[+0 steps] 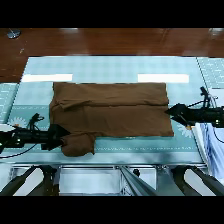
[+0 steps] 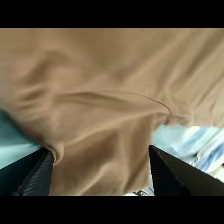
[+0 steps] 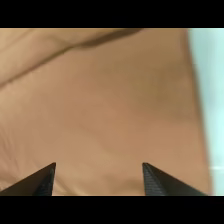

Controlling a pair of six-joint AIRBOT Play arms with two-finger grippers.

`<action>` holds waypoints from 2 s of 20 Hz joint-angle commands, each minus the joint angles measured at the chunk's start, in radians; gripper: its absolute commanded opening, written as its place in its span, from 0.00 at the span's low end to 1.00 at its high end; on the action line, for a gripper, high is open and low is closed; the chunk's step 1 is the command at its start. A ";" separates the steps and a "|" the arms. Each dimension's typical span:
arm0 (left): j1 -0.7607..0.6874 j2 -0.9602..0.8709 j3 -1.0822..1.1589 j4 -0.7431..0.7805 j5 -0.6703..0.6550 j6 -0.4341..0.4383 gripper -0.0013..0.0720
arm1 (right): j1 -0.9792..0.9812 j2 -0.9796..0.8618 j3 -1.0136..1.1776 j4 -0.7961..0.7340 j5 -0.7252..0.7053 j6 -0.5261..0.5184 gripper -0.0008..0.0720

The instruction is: Fold the shirts.

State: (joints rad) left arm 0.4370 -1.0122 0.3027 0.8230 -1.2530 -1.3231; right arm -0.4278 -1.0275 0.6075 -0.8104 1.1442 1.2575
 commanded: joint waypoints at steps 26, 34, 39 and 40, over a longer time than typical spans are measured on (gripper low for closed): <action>-0.142 0.004 0.229 -0.029 -0.037 0.055 0.04 | 0.035 -0.169 -0.040 -0.071 0.065 0.015 0.04; -0.018 -0.028 0.431 -0.016 0.031 0.042 0.04 | 0.035 -0.216 0.346 -0.084 0.115 0.074 0.04; -0.158 -0.255 0.607 -0.087 0.166 0.013 0.04 | 0.073 -0.374 0.533 -0.013 0.102 0.072 0.04; -0.180 -0.316 0.658 -0.087 0.177 -0.005 0.04 | 0.092 -0.409 0.566 -0.017 0.100 0.072 0.04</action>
State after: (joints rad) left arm 0.3161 -1.2011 0.8528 0.7551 -1.1469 -1.2938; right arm -0.3683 -1.3540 1.0714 -0.8513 1.2518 1.3281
